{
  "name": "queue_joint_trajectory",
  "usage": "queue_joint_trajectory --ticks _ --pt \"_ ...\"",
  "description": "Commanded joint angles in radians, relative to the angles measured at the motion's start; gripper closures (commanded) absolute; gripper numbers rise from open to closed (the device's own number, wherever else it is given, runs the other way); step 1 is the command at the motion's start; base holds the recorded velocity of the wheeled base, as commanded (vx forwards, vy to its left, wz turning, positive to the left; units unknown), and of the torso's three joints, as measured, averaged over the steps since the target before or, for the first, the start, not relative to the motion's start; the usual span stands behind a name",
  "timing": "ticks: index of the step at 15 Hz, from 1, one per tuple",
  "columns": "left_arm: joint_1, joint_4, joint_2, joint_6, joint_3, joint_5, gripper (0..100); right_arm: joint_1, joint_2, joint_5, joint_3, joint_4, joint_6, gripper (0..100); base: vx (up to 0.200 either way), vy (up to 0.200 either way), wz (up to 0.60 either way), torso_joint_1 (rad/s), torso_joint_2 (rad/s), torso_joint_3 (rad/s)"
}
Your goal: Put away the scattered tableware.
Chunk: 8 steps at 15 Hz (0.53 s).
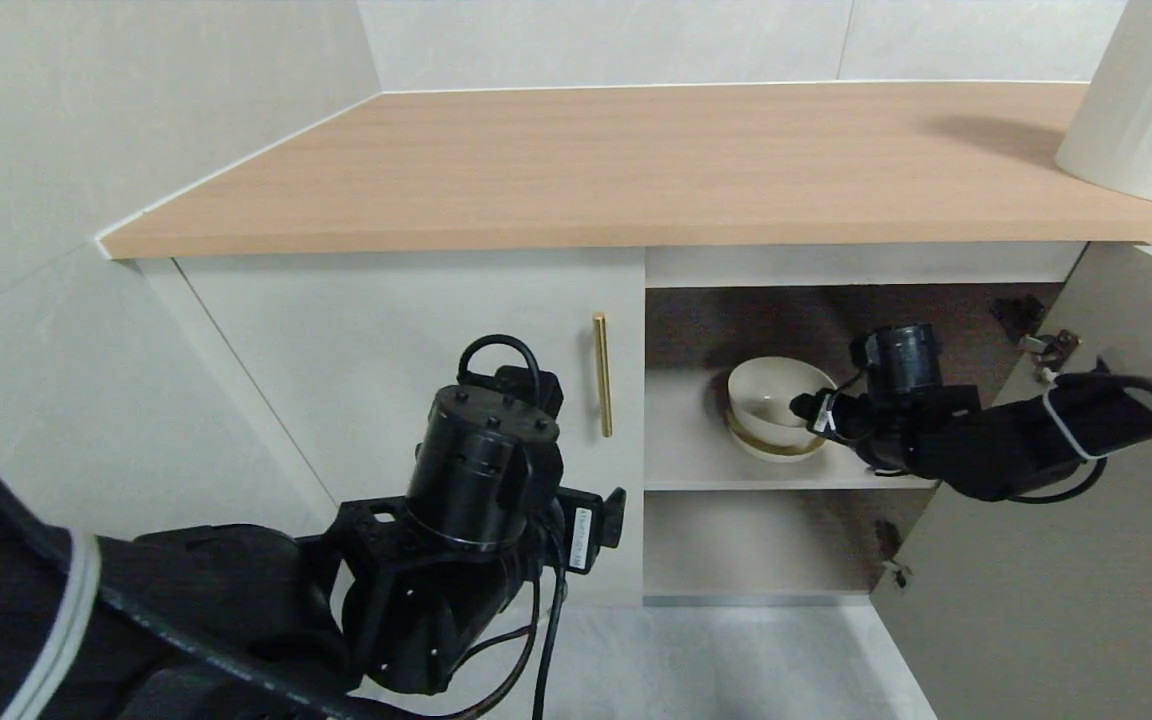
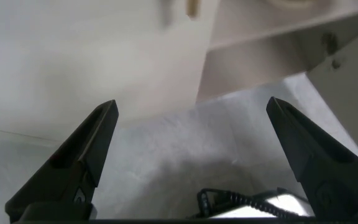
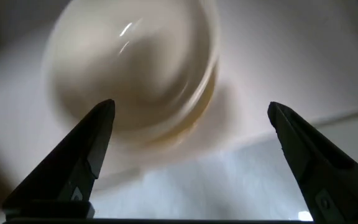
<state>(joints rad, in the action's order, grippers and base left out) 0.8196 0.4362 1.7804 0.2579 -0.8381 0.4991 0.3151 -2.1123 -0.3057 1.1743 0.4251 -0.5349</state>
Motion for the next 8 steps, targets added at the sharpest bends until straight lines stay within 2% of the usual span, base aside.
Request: queue_joint_trajectory --ticks 1,3,6,7,8 --pt "-0.019 -0.005 -0.115 -0.020 0.034 -0.004 0 0.056 0.236 0.097 -0.081 -0.167 0.007 0 0.000 0.000 0.00 0.000 0.00 0.000" --pt "-0.037 -0.002 -0.165 -0.052 0.083 -0.002 0 0.087 0.345 0.114 -0.139 -0.244 0.010 0 0.000 0.000 0.00 0.000 0.00 0.000" --pt "-0.148 0.007 -0.222 -0.074 0.180 0.002 0 0.127 0.531 0.117 -0.281 -0.270 0.098 0 0.000 0.000 0.00 0.000 0.00 0.000" --pt "-0.172 0.009 -0.302 -0.092 0.214 -0.008 0 0.142 0.589 0.120 -0.318 -0.281 0.099 0 0.000 0.000 0.00 0.000 0.00 0.000" --pt "-0.177 0.009 -0.361 -0.095 0.244 -0.028 0 0.145 0.634 0.123 -0.335 -0.301 0.099 0 0.000 0.000 0.00 0.000 0.00 0.000"
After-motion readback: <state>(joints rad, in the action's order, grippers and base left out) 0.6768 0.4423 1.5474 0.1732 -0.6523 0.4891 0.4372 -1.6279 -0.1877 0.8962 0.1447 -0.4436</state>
